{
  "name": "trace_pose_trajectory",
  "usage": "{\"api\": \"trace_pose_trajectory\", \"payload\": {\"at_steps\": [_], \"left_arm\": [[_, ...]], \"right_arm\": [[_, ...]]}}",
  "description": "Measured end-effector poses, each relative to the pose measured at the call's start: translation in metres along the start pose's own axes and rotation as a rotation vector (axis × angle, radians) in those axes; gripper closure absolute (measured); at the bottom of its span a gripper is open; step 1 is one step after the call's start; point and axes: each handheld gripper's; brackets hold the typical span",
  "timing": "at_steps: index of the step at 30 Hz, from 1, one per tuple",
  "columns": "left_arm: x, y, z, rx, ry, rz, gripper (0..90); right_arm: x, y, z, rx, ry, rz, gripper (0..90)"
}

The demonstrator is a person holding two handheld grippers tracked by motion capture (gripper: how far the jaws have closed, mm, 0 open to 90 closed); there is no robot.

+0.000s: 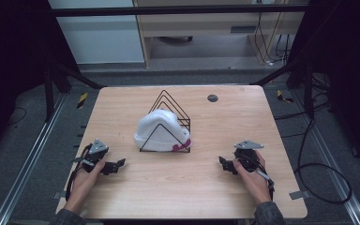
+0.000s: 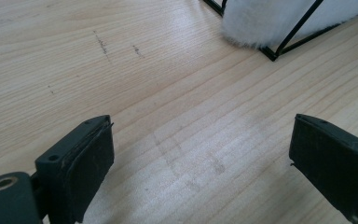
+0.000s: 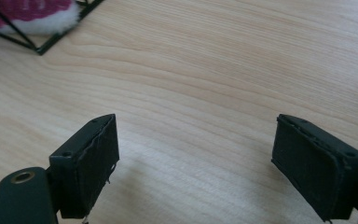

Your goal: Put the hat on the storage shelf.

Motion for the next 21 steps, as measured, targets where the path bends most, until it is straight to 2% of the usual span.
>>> {"api": "trace_pose_trajectory", "payload": {"at_steps": [2, 4, 7, 8, 10, 14, 17, 21], "left_arm": [[0.0, 0.0, -0.003, -0.002, -0.01, -0.006, 6.0], [0.0, 0.001, -0.005, -0.015, -0.031, -0.017, 6.0], [0.0, 0.0, -0.005, -0.014, -0.033, -0.006, 6.2], [-0.001, 0.0, -0.006, -0.015, -0.04, -0.004, 6.3], [-0.001, 0.0, -0.006, -0.017, -0.048, -0.008, 6.4], [-0.001, 0.0, -0.006, -0.019, -0.051, -0.005, 5.7], [-0.001, 0.001, -0.007, -0.013, -0.054, -0.005, 3.8], [0.0, 0.003, -0.006, -0.015, -0.061, -0.002, 1.6]], "right_arm": [[0.0, 0.001, -0.003, -0.001, -0.003, -0.029, 14.6], [0.001, 0.002, -0.005, 0.009, -0.008, -0.029, 14.6], [0.001, 0.001, -0.007, 0.026, -0.008, -0.022, 14.5], [0.0, 0.001, -0.008, 0.018, -0.005, -0.035, 14.4], [0.0, 0.001, -0.009, 0.027, -0.004, -0.03, 14.2], [-0.002, -0.005, -0.011, 0.076, -0.025, 0.002, 12.5], [-0.001, -0.008, -0.011, 0.077, -0.027, -0.015, 12.3], [0.005, -0.012, -0.007, 0.086, -0.025, -0.012, 12.4]]}}
Point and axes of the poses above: each handheld gripper's, and its own axes: z roughly backward along the jaws, x roughly out of its underside, y roughly to its right, and after that the axes turned 9 degrees about -y, right-handed
